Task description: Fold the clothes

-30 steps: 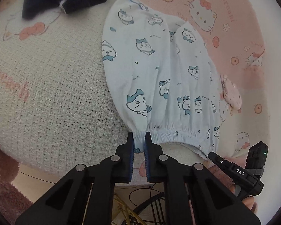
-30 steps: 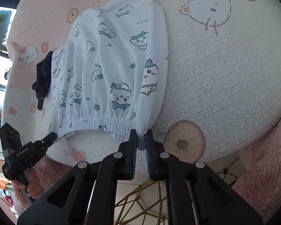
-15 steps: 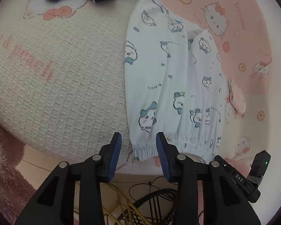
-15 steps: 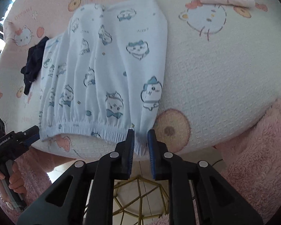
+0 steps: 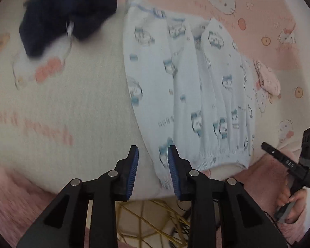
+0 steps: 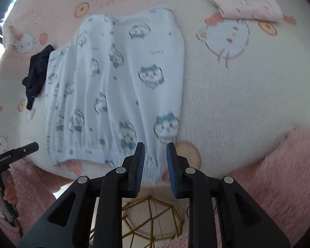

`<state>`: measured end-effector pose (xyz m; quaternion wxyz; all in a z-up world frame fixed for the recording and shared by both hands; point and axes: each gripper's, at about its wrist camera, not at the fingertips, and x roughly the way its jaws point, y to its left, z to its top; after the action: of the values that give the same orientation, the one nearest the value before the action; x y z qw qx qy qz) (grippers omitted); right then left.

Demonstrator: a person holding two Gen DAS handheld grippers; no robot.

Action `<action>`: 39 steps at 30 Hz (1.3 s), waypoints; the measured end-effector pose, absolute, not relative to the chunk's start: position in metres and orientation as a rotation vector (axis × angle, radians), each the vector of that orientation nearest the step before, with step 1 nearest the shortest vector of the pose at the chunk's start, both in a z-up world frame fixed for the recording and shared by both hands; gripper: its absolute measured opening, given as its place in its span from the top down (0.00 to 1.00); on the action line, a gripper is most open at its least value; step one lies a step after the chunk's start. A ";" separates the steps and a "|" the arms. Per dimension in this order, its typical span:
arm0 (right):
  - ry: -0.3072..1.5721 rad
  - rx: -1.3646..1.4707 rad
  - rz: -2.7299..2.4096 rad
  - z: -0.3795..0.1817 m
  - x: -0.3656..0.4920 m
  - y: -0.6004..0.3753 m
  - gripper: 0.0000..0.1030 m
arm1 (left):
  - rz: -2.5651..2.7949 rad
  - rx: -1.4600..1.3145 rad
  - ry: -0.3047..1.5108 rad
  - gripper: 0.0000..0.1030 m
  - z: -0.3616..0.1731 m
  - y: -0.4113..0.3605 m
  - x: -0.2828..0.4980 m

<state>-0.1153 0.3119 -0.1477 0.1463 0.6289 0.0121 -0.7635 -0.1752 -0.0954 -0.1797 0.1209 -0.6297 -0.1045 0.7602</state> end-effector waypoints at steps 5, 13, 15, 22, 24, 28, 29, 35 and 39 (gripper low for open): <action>-0.038 1.732 -2.282 -0.134 -0.216 0.283 0.64 | 2.342 -1.736 -0.376 0.68 -0.174 -0.114 -0.268; 0.120 1.851 -2.394 -0.192 -0.340 0.260 0.64 | 2.346 -1.729 -0.524 0.68 -0.218 -0.107 -0.375; 0.177 1.857 -2.384 -0.198 -0.344 0.256 0.64 | 2.323 -1.751 -0.562 0.67 -0.227 -0.106 -0.387; 0.286 1.963 -2.184 -0.201 -0.343 0.243 0.98 | 2.282 -1.915 -0.534 0.67 -0.237 -0.090 -0.413; 0.257 2.012 -2.156 -0.199 -0.347 0.241 0.99 | 2.268 -1.962 -0.545 0.67 -0.234 -0.087 -0.416; 0.437 2.109 -2.221 -0.186 -0.355 0.249 0.99 | 2.238 -2.012 -0.576 0.67 -0.229 -0.083 -0.424; 0.494 2.168 -2.229 -0.185 -0.355 0.261 0.99 | 2.235 -2.017 -0.577 0.67 -0.229 -0.083 -0.427; 0.544 2.292 -2.297 -0.160 -0.369 0.287 0.94 | 2.218 -2.050 -0.588 0.66 -0.230 -0.082 -0.440; 0.491 2.000 -2.487 -0.111 -0.395 0.229 0.81 | 2.210 -2.058 -0.585 0.66 -0.231 -0.079 -0.451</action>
<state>-0.3951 0.2293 -0.1106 -0.0436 0.6189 0.1520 -0.7694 -0.4507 -0.0791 -0.2307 0.0330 -0.6686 -0.1900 0.7181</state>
